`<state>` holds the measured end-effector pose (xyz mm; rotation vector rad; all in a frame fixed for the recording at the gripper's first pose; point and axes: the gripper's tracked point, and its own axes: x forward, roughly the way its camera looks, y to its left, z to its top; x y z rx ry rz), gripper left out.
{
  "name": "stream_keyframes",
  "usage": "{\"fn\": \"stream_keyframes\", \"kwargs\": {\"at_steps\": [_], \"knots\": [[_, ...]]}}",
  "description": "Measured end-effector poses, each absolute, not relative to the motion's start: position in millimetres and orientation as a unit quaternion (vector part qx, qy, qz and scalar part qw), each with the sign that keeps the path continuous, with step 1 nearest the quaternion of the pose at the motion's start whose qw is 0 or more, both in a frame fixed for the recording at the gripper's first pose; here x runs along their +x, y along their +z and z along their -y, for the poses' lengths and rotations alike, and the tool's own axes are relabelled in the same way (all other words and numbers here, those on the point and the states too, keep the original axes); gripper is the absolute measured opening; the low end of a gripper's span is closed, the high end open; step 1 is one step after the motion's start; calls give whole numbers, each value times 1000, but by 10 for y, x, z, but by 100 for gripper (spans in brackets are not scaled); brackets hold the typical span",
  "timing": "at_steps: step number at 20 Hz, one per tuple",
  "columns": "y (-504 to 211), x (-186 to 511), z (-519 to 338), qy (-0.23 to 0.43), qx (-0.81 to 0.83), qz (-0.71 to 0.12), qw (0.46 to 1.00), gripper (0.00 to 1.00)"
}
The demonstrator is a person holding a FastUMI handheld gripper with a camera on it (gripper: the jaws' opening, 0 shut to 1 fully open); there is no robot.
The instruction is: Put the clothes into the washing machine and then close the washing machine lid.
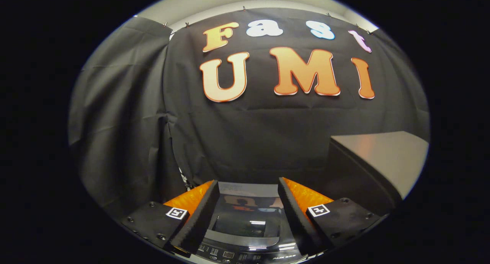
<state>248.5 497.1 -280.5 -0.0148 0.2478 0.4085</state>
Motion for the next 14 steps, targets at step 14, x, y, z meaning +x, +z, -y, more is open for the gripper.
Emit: {"fn": "stream_keyframes", "kwargs": {"at_steps": [14], "knots": [[-729, 1679, -3794, 231, 34, -51, 971, 98]]}}
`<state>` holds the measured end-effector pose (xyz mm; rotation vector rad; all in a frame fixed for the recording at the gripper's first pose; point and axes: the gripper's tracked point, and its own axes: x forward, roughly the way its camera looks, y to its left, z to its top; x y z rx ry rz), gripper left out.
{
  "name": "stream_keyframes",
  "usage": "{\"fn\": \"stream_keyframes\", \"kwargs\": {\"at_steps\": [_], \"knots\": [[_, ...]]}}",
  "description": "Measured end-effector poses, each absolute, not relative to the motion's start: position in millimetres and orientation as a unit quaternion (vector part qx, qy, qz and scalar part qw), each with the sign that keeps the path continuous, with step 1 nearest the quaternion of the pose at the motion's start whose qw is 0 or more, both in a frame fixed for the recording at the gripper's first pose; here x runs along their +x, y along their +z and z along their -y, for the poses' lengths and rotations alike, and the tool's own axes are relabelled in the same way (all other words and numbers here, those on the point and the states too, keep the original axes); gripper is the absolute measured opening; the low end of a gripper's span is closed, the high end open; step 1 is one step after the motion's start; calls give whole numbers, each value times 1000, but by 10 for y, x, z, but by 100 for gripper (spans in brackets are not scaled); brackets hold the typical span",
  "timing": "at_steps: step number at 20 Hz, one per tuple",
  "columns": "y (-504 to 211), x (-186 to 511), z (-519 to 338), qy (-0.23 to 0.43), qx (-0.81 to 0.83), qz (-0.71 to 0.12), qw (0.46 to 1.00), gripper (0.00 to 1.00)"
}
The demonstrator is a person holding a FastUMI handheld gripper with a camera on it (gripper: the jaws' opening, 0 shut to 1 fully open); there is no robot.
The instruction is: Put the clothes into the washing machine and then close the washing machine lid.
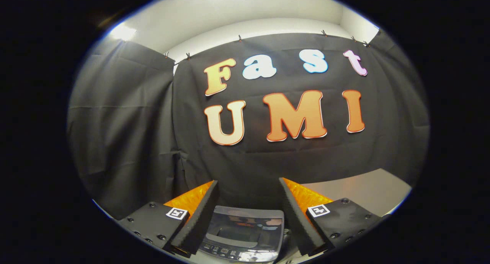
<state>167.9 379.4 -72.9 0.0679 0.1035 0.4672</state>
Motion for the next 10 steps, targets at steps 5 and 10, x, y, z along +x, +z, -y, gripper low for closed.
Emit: {"fn": "stream_keyframes", "kwargs": {"at_steps": [5, 10], "knots": [[-215, 1212, -2978, 230, 32, -36, 972, 98], [6, 808, -2286, 239, 32, -30, 970, 98]]}}
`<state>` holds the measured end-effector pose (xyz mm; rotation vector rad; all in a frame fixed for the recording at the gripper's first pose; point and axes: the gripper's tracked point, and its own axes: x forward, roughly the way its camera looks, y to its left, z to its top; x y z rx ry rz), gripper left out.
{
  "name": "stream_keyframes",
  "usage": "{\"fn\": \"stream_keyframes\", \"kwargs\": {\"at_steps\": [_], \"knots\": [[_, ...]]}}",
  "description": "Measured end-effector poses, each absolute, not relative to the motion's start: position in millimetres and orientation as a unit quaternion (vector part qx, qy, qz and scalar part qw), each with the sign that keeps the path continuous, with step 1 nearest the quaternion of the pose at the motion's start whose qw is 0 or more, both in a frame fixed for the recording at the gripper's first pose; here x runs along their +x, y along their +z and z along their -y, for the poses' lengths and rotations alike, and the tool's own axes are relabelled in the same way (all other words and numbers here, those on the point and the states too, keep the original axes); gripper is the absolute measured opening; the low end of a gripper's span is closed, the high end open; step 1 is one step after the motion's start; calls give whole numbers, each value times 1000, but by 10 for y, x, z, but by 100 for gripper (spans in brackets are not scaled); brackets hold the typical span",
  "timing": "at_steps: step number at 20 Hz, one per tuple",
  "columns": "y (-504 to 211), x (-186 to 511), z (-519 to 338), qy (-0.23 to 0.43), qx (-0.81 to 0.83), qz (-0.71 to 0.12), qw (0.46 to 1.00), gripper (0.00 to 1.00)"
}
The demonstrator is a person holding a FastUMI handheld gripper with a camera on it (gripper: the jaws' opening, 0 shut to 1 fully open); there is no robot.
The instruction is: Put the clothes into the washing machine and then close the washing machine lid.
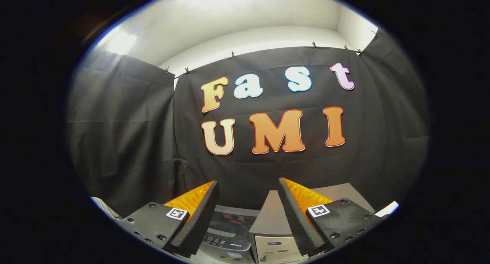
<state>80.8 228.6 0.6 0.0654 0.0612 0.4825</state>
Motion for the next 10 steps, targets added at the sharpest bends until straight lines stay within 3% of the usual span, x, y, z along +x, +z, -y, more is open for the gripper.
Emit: {"fn": "stream_keyframes", "kwargs": {"at_steps": [10], "knots": [[-48, 213, -1181, 215, 9, -29, 976, 98]]}}
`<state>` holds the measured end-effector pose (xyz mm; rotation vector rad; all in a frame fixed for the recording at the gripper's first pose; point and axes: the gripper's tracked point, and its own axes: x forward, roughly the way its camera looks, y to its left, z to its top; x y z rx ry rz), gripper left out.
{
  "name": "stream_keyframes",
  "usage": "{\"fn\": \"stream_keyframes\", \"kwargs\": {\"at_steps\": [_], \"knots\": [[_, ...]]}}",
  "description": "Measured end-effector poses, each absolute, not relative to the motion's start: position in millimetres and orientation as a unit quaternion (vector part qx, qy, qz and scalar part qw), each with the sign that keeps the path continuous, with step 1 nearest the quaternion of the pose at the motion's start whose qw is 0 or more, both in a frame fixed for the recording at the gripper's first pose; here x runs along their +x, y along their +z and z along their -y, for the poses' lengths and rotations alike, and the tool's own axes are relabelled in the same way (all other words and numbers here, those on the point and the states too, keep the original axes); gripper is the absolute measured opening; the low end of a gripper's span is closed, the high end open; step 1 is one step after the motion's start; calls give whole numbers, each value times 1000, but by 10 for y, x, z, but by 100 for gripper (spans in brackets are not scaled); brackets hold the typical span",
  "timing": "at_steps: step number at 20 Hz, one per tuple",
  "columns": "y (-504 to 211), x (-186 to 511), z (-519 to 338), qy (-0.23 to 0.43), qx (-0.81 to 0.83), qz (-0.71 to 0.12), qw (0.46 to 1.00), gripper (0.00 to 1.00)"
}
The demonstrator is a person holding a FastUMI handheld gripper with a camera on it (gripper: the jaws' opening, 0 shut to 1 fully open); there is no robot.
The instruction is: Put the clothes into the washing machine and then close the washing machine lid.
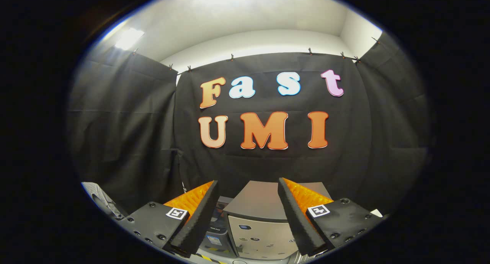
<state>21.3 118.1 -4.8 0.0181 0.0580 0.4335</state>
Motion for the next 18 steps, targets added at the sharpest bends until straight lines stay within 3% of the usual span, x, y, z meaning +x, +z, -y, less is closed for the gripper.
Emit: {"fn": "stream_keyframes", "kwargs": {"at_steps": [10, 18], "knots": [[-120, -88, -203, 140, 17, -10, 990, 98], [-181, -237, -120, 150, 21, -13, 988, 98]]}}
